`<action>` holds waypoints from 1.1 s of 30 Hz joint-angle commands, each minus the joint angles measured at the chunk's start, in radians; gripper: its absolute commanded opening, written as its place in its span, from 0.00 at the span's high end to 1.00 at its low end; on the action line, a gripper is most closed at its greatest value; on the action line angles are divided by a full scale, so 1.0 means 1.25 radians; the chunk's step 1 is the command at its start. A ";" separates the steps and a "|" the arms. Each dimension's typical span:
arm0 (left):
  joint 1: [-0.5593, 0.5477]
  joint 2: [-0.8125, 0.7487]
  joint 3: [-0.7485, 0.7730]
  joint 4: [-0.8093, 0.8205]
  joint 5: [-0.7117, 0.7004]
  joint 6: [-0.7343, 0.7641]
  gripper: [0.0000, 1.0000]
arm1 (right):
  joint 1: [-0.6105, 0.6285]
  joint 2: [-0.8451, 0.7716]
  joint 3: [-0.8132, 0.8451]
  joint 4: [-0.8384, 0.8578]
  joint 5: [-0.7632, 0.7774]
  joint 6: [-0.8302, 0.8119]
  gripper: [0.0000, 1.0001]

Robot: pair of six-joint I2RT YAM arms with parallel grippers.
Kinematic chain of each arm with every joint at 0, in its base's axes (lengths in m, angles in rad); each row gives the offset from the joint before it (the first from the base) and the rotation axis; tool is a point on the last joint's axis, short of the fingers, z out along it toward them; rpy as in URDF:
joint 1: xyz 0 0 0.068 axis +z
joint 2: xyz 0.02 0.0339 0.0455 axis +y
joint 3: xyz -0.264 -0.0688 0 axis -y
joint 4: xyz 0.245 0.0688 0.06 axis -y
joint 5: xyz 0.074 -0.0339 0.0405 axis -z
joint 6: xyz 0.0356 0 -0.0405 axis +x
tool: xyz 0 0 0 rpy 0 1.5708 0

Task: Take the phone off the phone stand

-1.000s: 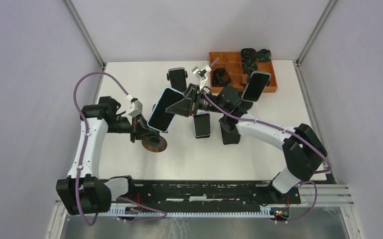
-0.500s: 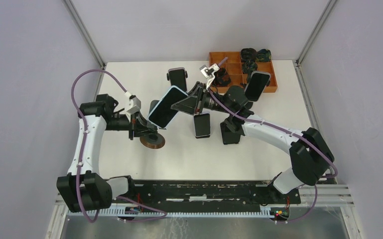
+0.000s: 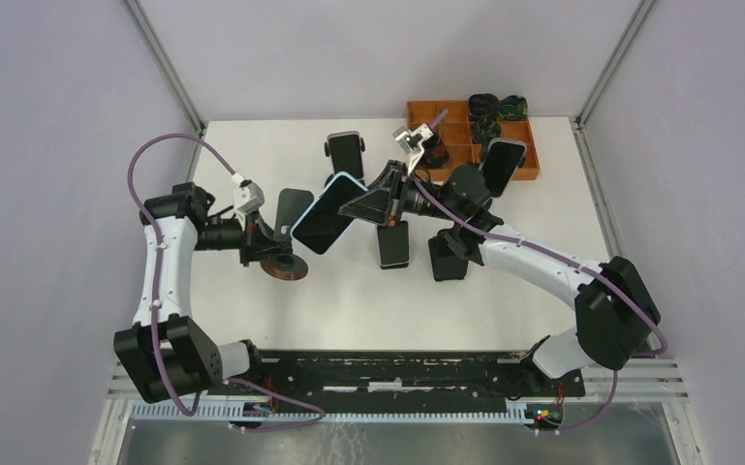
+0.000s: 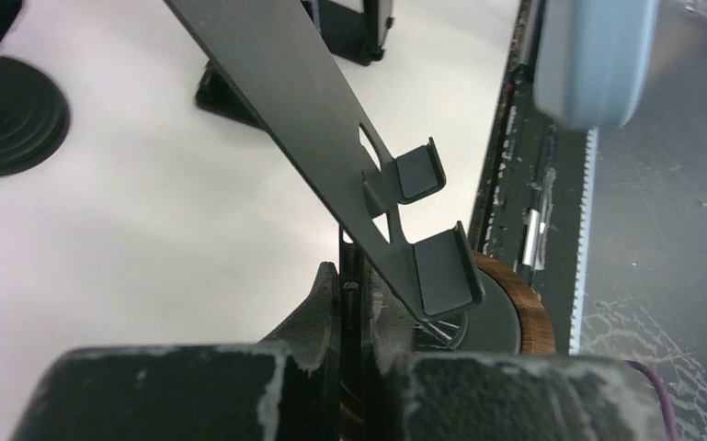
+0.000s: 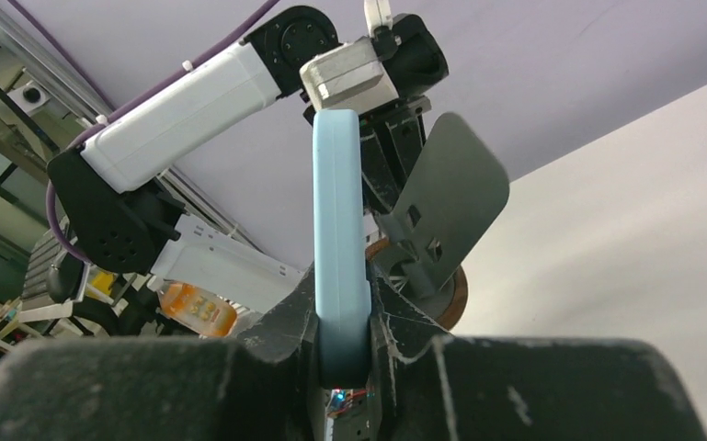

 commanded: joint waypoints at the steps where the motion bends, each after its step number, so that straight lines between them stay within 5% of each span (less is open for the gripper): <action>1: 0.066 0.028 0.061 0.004 -0.024 0.067 0.98 | -0.015 -0.079 0.012 -0.070 -0.019 -0.059 1.00; 8: 0.166 0.097 0.133 0.003 -0.029 0.091 0.98 | 0.079 -0.021 0.023 -0.377 0.039 -0.235 1.00; 22: 0.172 0.035 0.121 0.003 0.001 0.088 0.98 | 0.199 0.411 0.309 -0.563 0.066 -0.319 1.00; 29: 0.171 0.031 0.092 0.002 0.010 0.104 0.98 | 0.191 0.480 0.353 -0.627 0.156 -0.401 1.00; 33: 0.170 0.024 0.074 0.002 0.013 0.123 0.98 | 0.184 0.469 0.335 -0.637 0.208 -0.428 0.73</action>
